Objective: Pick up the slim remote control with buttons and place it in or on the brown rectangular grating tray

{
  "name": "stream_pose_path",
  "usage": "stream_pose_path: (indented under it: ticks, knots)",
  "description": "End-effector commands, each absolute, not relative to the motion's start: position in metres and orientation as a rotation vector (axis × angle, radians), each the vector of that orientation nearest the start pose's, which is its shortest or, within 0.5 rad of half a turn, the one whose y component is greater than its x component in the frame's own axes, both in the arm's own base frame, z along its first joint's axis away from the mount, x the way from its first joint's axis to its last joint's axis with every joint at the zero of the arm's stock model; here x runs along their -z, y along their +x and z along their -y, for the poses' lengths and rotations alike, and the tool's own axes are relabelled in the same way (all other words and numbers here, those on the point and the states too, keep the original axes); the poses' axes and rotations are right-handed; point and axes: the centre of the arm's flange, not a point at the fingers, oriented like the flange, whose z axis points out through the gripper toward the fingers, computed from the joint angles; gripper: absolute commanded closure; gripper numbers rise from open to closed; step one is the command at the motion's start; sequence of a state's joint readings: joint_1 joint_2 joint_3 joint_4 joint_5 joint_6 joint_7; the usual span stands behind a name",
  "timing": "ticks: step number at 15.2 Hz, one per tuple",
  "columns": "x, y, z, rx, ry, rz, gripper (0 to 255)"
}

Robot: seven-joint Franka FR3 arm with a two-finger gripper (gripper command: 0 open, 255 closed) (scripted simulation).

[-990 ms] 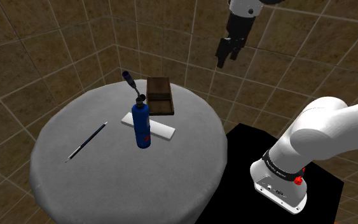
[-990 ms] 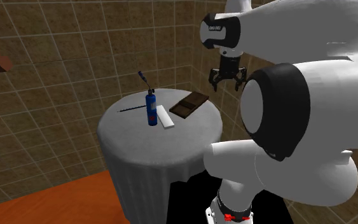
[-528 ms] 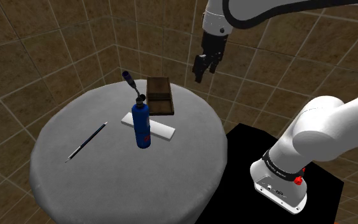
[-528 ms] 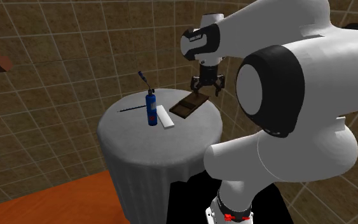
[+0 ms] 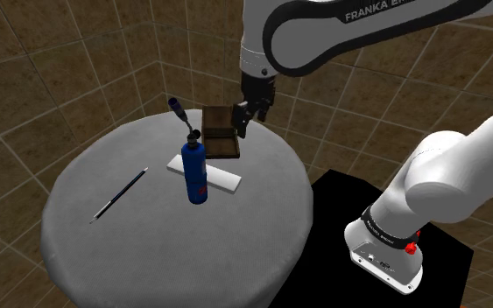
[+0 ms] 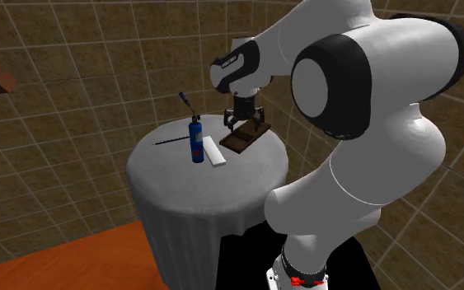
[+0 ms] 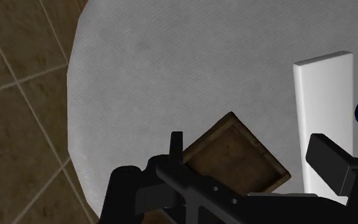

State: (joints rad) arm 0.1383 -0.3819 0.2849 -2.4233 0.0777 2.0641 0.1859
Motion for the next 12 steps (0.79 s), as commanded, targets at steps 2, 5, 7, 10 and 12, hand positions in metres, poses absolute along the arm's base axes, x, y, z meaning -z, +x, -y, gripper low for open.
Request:
stream_pose_path:
  ticks: [2, 5, 7, 10, 12]
  knots:
    - [-0.425, 0.400, -0.217, 0.027, -3.153, 0.324, 0]
    - [-0.406, 0.407, -0.250, 0.020, -3.146, 0.361, 0]
    - [-0.393, 0.412, -0.272, 0.015, -3.142, 0.385, 0]
    - [-0.373, 0.418, -0.306, 0.008, -3.134, 0.421, 0]
    - [-0.366, 0.420, -0.319, 0.005, -3.131, 0.435, 0]
